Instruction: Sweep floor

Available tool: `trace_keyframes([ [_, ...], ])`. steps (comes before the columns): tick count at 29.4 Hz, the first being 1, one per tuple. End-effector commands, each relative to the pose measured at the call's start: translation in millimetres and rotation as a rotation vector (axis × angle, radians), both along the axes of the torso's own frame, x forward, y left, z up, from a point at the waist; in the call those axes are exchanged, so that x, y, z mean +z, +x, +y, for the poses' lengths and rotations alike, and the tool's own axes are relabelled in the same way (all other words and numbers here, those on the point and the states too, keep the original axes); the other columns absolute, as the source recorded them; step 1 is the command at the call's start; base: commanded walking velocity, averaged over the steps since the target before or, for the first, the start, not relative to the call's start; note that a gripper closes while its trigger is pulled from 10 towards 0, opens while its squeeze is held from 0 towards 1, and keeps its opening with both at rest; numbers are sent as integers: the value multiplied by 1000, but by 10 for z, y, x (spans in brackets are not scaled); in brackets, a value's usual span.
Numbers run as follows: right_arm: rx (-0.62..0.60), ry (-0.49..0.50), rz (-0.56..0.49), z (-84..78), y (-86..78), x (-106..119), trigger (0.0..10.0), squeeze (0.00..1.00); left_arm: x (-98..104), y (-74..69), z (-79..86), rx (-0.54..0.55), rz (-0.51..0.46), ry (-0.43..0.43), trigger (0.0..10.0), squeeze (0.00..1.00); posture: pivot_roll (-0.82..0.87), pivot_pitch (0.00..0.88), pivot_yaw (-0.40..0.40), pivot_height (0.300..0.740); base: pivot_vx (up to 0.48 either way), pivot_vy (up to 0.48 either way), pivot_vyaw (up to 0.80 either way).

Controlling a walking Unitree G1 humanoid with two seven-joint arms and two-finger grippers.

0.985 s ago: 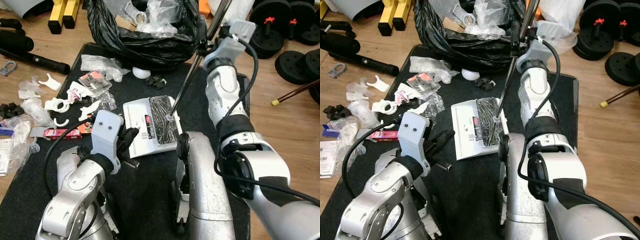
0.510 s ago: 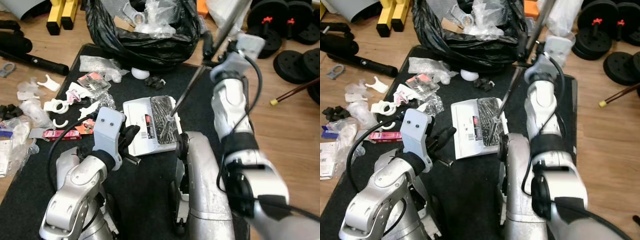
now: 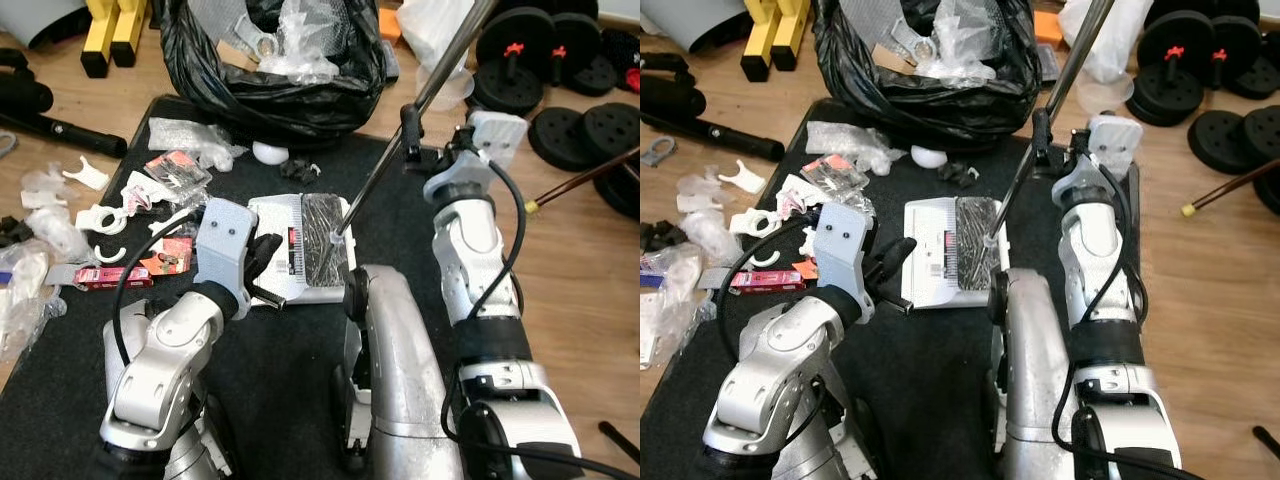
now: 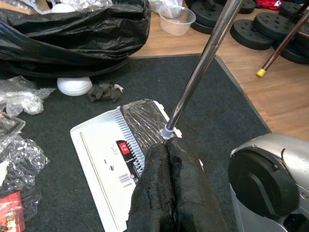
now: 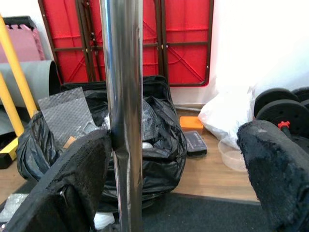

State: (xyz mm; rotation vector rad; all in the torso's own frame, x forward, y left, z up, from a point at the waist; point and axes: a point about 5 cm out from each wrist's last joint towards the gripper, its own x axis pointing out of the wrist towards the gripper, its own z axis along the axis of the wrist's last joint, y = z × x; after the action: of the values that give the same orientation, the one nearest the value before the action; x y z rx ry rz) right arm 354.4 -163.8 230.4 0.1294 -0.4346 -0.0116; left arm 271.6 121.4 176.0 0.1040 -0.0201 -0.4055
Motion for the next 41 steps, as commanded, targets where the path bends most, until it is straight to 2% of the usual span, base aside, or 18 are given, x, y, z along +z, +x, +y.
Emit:
trace_keyframes([
  [1,5,-1,27,-58,-49,-57,10000,0,-53,14,-14,28,5,9,10000,0,-147,204,-124,380,0,0,0],
  [7,39,-27,75,-71,-128,-125,10000,0,-37,65,-21,54,-32,39,10000,0,-153,186,-129,390,0,0,0],
  [8,127,-75,119,-19,-226,-234,10000,0,-15,75,-56,64,-72,108,10000,0,-161,174,-129,395,0,0,0],
  [10,127,-75,119,-19,-226,-234,10000,0,-15,75,-56,64,-72,108,10000,0,-161,174,-129,395,0,0,0],
  [12,237,-119,175,40,-392,-380,10000,0,5,58,-147,56,-159,263,10000,0,-174,161,-121,405,0,0,0],
  [17,237,-121,195,-9,-459,-426,10000,0,1,55,-184,52,-228,376,10000,0,-181,151,-116,415,0,0,0],
  [18,227,-123,202,-40,-479,-440,10000,0,4,55,-183,62,-280,460,10000,0,-183,148,-117,420,0,0,0],
  [19,213,-122,221,-74,-510,-479,10000,0,-28,30,-221,29,-296,496,10000,0,-181,140,-123,425,0,0,0],
  [20,213,-122,221,-74,-510,-479,10000,0,-28,30,-221,29,-296,496,10000,0,-181,140,-123,425,0,0,0],
  [21,182,-127,255,-122,-574,-558,10000,0,-160,-18,-299,-37,-276,580,10000,0,-183,135,-128,430,0,0,0],
  [23,182,-127,255,-122,-574,-558,10000,0,-160,-18,-299,-37,-276,580,10000,0,-183,135,-128,430,0,0,0],
  [24,156,-133,296,-169,-661,-641,10000,0,-253,-56,-366,-90,-292,677,10000,0,-189,125,-127,435,0,0,0],
  [25,156,-133,296,-169,-661,-641,10000,0,-253,-56,-366,-90,-292,677,10000,0,-189,125,-127,435,0,0,0],
  [26,141,-134,327,-204,-740,-705,10000,0,-323,-74,-416,-136,-297,744,10000,0,-191,116,-127,440,0,0,0],
  [27,141,-134,327,-204,-740,-705,10000,0,-323,-74,-416,-136,-297,744,10000,0,-191,116,-127,440,0,0,0],
  [28,129,-135,345,-235,-785,-740,10000,0,-349,-75,-446,-154,-325,802,10000,0,-194,107,-125,445,0,0,0],
  [34,119,-131,355,-288,-785,-725,10000,0,-369,-43,-504,-197,-352,828,10000,0,-189,94,-125,455,0,0,0],
  [41,127,-131,323,-285,-651,-615,10000,0,-396,16,-533,-238,-327,797,10000,0,-170,84,-134,475,0,0,0],
])
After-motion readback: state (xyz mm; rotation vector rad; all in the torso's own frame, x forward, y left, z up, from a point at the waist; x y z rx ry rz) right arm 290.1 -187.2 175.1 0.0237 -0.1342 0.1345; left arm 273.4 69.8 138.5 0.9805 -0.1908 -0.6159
